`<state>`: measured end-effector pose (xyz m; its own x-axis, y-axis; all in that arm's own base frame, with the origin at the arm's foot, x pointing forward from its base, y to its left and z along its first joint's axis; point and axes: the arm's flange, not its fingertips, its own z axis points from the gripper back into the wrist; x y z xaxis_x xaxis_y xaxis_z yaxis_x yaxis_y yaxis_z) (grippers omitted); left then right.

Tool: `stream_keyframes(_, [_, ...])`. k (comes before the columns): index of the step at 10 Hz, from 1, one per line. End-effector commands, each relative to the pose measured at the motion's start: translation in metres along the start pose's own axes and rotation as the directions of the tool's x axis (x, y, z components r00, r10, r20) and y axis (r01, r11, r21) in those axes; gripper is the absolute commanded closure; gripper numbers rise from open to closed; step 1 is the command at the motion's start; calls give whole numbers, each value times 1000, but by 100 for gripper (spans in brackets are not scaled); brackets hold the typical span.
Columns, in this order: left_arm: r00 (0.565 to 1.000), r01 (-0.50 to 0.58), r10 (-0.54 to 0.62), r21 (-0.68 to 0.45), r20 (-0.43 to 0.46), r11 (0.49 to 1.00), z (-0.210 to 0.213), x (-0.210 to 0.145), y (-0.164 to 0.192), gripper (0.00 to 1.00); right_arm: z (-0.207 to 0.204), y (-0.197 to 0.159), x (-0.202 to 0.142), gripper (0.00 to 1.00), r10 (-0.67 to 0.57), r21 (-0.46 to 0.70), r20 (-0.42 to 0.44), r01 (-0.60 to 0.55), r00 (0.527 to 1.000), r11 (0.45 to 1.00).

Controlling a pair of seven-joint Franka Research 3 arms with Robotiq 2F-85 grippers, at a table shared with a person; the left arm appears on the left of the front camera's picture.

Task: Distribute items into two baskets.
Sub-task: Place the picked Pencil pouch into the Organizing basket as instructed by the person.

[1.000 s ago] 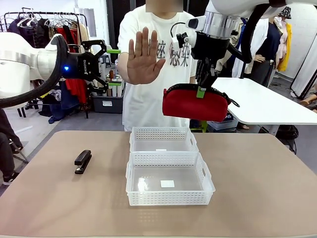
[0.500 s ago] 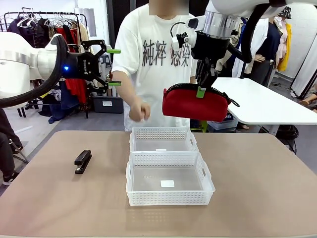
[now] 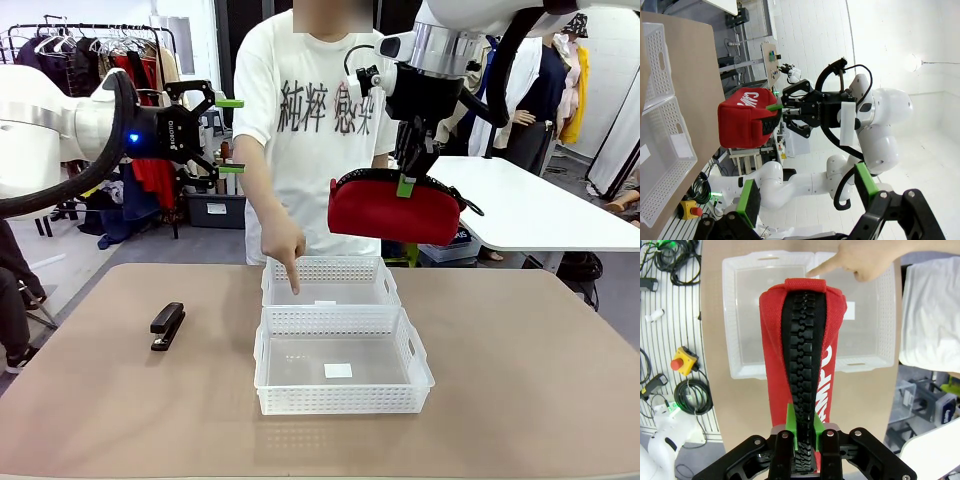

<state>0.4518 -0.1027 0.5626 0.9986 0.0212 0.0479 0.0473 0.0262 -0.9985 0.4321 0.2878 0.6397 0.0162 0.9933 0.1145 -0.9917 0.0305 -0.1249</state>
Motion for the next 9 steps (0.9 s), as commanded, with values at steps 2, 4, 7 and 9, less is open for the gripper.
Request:
stream_keyframes(2, [1000,4,-4,-2,1,1000,0,0,-2,0,2,1,0,100,-1,-7,-4,1,1000,1000])
stream_keyframes(4, [1000,4,-4,-2,1,1000,0,0,-2,0,2,1,0,100,-1,-7,-4,1,1000,1000])
stream_keyframes(7, [1000,4,-4,-2,1,1000,0,0,-2,0,2,1,0,100,-1,-7,-4,1,1000,1000])
stream_keyframes(9, [1000,4,-4,-2,1,1000,0,0,-2,0,0,0,0,100,0,0,0,0,1000,1000])
